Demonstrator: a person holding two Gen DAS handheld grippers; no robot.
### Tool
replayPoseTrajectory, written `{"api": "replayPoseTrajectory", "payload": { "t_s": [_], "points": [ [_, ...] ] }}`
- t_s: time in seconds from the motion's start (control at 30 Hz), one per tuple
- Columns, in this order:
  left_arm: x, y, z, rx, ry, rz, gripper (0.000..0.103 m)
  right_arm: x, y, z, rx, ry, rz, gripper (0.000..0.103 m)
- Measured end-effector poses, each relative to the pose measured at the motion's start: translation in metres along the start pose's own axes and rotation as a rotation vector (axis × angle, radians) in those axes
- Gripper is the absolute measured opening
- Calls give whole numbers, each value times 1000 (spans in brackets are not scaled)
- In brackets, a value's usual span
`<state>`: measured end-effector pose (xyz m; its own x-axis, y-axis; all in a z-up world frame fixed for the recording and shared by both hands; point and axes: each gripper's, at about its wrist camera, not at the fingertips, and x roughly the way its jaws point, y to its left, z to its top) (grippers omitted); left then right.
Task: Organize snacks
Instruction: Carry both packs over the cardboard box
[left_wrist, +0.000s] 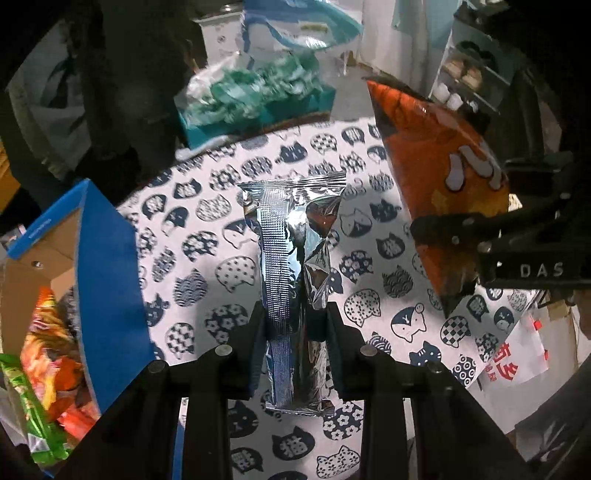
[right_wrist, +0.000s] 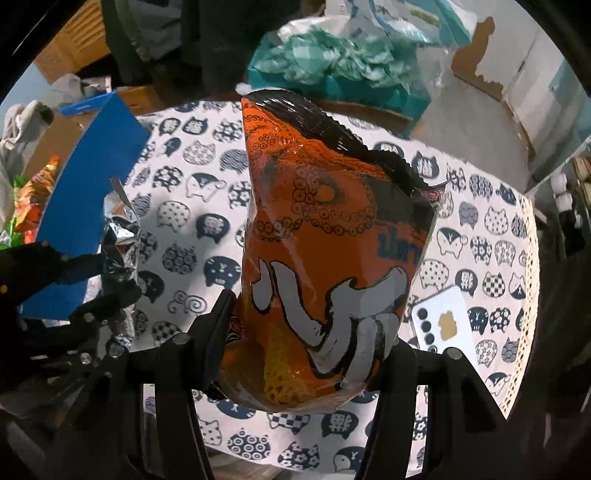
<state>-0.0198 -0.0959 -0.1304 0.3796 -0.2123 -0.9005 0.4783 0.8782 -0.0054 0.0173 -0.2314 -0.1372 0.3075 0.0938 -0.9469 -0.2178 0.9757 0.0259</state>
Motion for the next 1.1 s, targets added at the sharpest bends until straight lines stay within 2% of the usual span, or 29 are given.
{"api": "replayPoseTrajectory", "payload": {
  "t_s": [0.57, 1.1],
  "points": [
    [-63, 51, 7, -80, -117, 40, 30, -43, 53, 29, -79, -94, 31, 56],
    [-116, 120, -12, -197, -221, 85, 30, -47, 129, 64, -183, -127, 81, 56]
  ]
}}
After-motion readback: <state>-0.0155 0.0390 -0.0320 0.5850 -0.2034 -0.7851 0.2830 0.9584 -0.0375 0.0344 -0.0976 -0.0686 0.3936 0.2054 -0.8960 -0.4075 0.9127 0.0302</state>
